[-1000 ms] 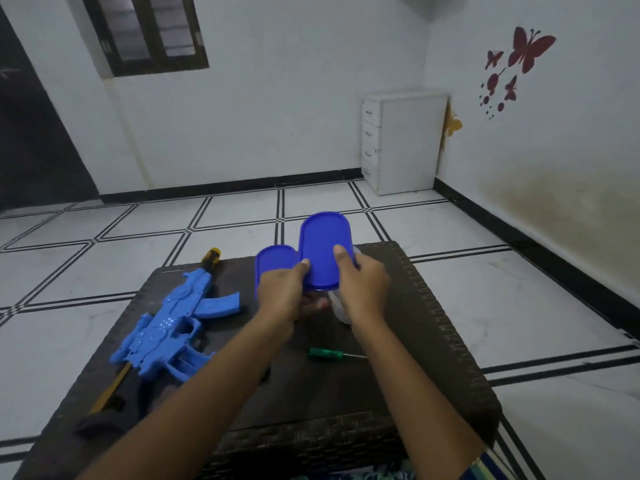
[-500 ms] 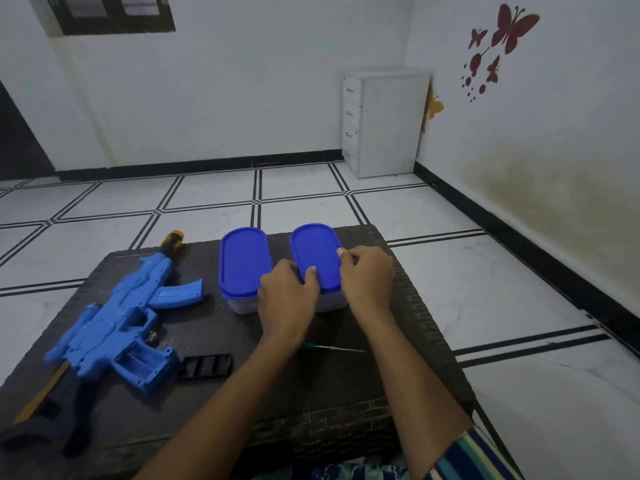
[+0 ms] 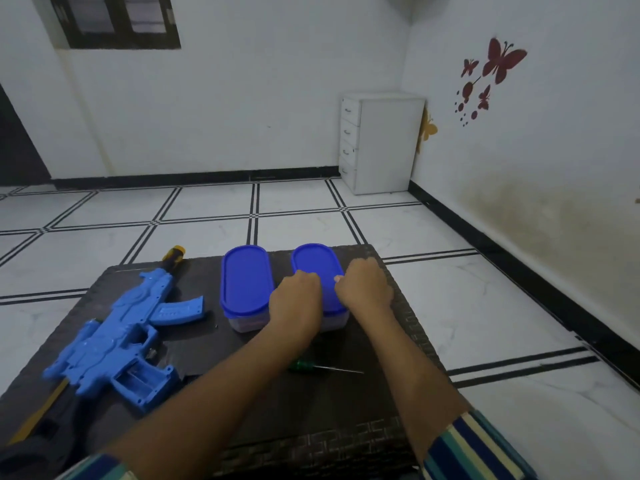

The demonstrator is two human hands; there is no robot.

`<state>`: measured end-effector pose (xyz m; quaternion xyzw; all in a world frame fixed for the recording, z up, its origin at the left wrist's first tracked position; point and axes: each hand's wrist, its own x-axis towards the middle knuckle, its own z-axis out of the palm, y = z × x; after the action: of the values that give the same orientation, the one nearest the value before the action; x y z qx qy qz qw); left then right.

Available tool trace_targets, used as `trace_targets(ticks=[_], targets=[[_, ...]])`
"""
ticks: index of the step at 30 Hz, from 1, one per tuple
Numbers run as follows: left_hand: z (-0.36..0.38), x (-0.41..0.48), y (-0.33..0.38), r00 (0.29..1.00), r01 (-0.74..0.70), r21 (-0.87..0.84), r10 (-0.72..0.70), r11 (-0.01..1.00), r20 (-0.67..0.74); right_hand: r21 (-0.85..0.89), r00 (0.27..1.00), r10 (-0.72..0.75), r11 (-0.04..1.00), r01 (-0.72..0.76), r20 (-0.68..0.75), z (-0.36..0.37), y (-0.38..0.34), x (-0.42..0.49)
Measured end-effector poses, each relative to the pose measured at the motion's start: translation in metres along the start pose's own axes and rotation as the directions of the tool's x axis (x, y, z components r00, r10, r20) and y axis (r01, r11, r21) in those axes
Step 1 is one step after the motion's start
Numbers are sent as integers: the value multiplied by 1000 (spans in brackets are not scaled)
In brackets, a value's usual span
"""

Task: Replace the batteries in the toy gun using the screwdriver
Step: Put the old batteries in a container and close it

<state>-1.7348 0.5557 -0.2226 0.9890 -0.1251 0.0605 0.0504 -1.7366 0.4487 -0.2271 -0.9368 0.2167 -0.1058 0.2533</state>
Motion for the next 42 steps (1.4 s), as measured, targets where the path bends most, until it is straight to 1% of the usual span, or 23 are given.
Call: trace_targets(ticks=[1, 2, 4, 7, 10, 13, 16, 18, 20, 22, 23, 25, 26, 27, 28, 30, 32, 34, 36, 37, 40, 42], targets=[[-3, 9, 0, 999, -48, 21, 48, 999, -12, -67, 998, -62, 996, 63, 14, -6, -7, 7], [-4, 18, -2, 995, -100, 24, 100, 995, -18, -81, 989, -142, 986, 144, 40, -9, -13, 13], [3, 40, -9, 981, -191, 14, 192, 981, -22, -15, 954, -276, 960, 279, 114, -2, -20, 25], [18, 58, -18, 981, -184, -16, 184, 983, 56, 29, 912, -355, 934, 357, 206, 19, -14, 38], [28, 64, -23, 976, -208, 30, 205, 978, 75, 30, 894, -397, 916, 400, 210, 30, -7, 42], [32, 65, -25, 967, -228, -4, 227, 974, 115, -4, 893, -400, 912, 409, 208, 33, -6, 43], [34, 73, -28, 955, -272, -6, 271, 962, 120, -27, 895, -398, 911, 411, 199, 34, -6, 46], [35, 77, -30, 951, -297, 19, 294, 955, 98, -32, 896, -401, 910, 414, 190, 35, -6, 48], [37, 76, -32, 950, -302, 41, 297, 952, 96, -11, 897, -403, 911, 412, 182, 37, -6, 47], [38, 75, -30, 949, -306, 69, 298, 950, 105, -53, 891, -410, 903, 427, 192, 36, -5, 46], [35, 73, -28, 950, -301, 80, 292, 950, 112, -122, 888, -410, 890, 439, 207, 34, -6, 46], [22, 73, -29, 958, -279, 95, 271, 955, 90, -315, 886, -393, 832, 456, 245, 25, -17, 47], [14, 71, -32, 968, -249, 87, 244, 965, 65, -372, 889, -377, 811, 452, 260, 21, -25, 46], [7, 72, -35, 980, -199, 66, 198, 978, 24, -380, 889, -381, 806, 454, 254, 18, -34, 45], [3, 73, -41, 990, -135, 26, 136, 991, -33, -337, 891, -390, 827, 450, 232, 17, -43, 43], [-1, 72, -55, 992, 11, -98, -23, 995, -122, -177, 905, -392, 891, 418, 165, 21, -62, 39], [-1, 74, -71, 978, 118, -179, -145, 977, -151, -58, 914, -381, 918, 392, 142, 31, -82, 37], [0, 79, -89, 966, 182, -199, -213, 963, -149, -3, 918, -365, 929, 370, 157, 42, -99, 35], [2, 86, -105, 959, 213, -218, -246, 953, -141, 16, 919, -344, 938, 347, 195, 52, -111, 34], [3, 90, -112, 963, 207, -234, -241, 950, -125, 10, 917, -336, 940, 342, 214, 58, -116, 34], [13, 95, -124, 981, 155, -226, -177, 962, -80, -40, 912, -323, 938, 343, 253, 72, -121, 35], [20, 94, -126, 982, 124, -225, -152, 966, -110, -81, 914, -333, 930, 359, 232, 81, -119, 36]])
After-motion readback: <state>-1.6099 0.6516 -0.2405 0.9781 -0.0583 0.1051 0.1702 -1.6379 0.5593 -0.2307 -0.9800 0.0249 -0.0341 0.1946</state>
